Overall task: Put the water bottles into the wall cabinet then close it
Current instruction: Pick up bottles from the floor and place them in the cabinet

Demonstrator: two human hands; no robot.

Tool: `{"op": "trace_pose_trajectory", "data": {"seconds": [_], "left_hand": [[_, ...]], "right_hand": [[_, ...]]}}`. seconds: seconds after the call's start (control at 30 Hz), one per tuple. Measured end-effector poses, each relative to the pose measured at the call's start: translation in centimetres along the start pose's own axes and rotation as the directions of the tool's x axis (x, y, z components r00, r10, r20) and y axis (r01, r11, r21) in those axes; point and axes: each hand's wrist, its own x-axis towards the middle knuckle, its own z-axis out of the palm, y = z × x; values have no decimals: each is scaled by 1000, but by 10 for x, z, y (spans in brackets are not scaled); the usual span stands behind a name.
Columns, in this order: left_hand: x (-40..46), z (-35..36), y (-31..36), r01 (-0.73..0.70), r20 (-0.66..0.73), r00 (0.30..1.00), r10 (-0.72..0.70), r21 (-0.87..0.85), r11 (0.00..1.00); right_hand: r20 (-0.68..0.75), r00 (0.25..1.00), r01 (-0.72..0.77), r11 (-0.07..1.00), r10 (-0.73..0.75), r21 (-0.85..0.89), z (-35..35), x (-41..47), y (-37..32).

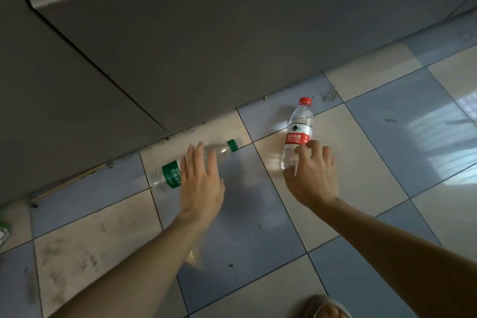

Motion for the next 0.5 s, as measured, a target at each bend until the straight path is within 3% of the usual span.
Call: {"op": "trace_pose_trajectory", "data": {"seconds": [0.07, 0.17, 0.3, 0.5], "left_hand": [[15, -2, -10, 1, 19, 1000, -2, 32, 999], [28, -2, -21, 40, 153, 987, -51, 76, 996], [24, 6, -22, 34, 249, 967, -52, 76, 997], [21, 8, -23, 59, 217, 974, -63, 26, 998]], "right_hand": [[6, 991, -131, 982, 132, 136, -1, 15, 7], [171, 939, -344, 858, 300, 382, 1, 38, 18], [352, 874, -477, 726, 334, 496, 5, 66, 20], [531, 784, -618, 470, 321, 630, 9, 85, 7]]}}
